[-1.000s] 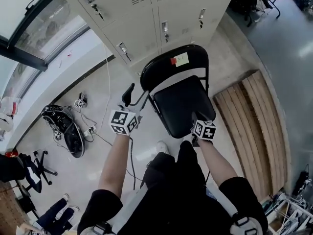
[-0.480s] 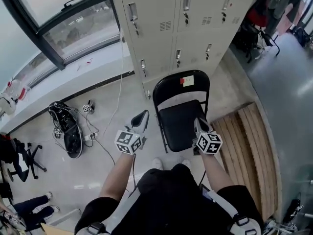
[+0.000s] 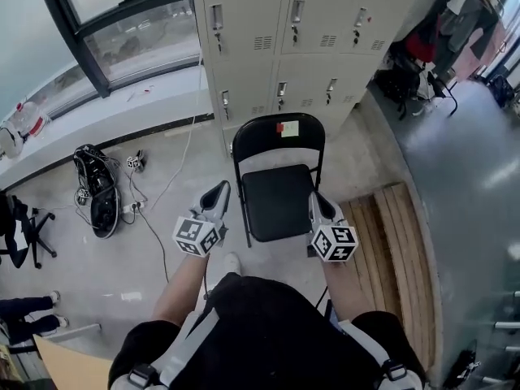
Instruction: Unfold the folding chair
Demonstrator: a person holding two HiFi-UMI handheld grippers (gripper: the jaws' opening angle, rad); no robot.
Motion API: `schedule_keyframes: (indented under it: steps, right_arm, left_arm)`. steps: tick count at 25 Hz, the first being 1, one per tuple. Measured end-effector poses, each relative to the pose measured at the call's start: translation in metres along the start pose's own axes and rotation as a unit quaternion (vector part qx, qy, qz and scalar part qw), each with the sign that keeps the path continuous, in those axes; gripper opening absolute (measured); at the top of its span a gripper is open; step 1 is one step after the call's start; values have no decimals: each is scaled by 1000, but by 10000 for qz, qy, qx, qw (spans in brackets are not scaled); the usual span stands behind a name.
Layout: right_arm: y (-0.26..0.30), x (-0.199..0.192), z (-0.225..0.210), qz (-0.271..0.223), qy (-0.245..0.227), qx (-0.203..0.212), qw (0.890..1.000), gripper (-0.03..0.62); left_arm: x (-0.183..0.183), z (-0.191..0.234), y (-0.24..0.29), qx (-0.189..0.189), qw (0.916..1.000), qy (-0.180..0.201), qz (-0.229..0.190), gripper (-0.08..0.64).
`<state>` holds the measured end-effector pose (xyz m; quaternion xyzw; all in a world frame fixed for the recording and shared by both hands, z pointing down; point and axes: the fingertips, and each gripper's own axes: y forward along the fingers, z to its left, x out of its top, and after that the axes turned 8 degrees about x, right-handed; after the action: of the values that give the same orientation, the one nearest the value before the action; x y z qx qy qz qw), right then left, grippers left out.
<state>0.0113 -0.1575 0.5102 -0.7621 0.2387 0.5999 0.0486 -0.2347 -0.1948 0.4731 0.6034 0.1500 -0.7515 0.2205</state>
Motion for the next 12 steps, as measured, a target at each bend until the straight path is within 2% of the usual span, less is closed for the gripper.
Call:
schedule_keyframes:
  steps: [4, 12]
  right_arm:
    - [-38, 8, -8, -126, -151, 76, 9998, 3]
    - [-95, -8, -24, -96, -90, 214, 9997, 3]
  left_arm:
    - [-3, -32, -17, 130, 9999, -29, -62, -2]
    - [-7, -77, -66, 469, 9984, 60, -318, -2]
